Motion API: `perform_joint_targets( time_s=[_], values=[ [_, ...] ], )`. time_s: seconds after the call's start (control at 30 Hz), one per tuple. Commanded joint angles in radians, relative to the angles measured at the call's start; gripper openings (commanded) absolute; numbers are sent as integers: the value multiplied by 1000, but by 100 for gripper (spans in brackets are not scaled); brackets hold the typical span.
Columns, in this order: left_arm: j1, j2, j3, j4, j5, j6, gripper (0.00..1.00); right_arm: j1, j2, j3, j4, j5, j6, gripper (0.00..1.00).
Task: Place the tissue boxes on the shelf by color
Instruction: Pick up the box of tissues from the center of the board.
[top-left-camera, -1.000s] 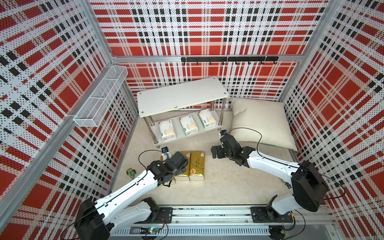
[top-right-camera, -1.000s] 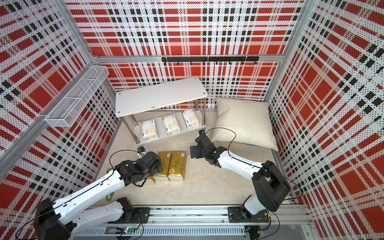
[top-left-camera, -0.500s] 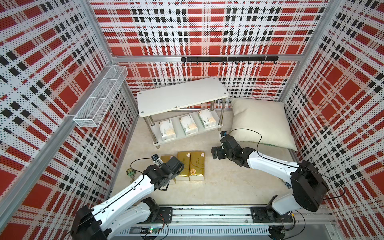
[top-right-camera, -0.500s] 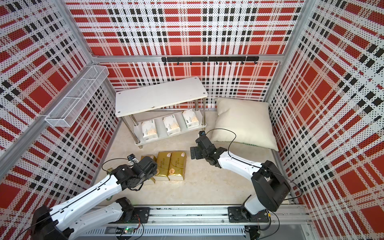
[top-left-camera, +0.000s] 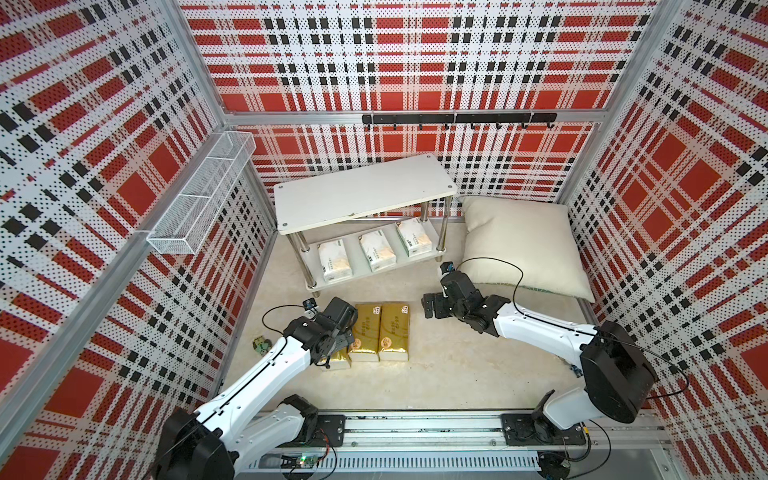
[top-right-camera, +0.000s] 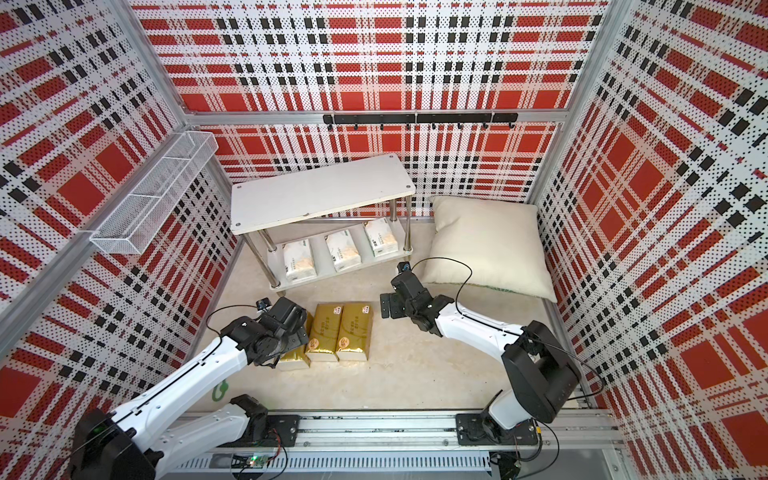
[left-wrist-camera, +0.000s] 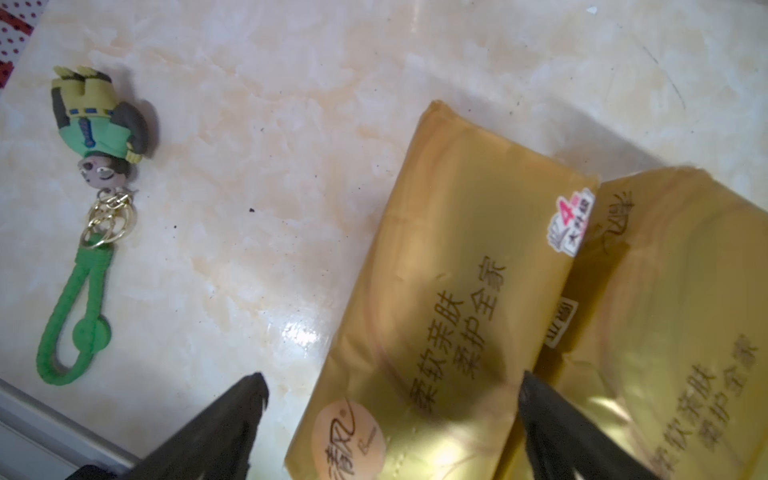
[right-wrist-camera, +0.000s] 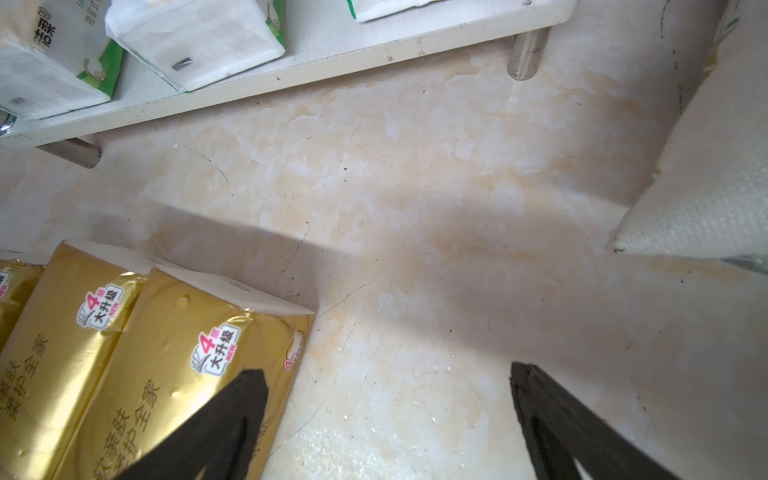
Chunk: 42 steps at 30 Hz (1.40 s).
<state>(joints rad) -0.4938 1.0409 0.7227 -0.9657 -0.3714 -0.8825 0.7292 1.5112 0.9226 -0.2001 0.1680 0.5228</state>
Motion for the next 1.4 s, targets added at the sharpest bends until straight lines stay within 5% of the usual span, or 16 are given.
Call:
perform_joint_targets(
  time_s=[0.0,0.5,1.37],
  values=[
    [27,40,55,-1,16,117,100,3,12,-10,24,2,15,100],
    [74,108,69,24,87,282,99,4,-2,-25,30,11,19,100],
    [36,204,13,44,168,239,99,3,-15,-56,54,15,23,100]
  ],
)
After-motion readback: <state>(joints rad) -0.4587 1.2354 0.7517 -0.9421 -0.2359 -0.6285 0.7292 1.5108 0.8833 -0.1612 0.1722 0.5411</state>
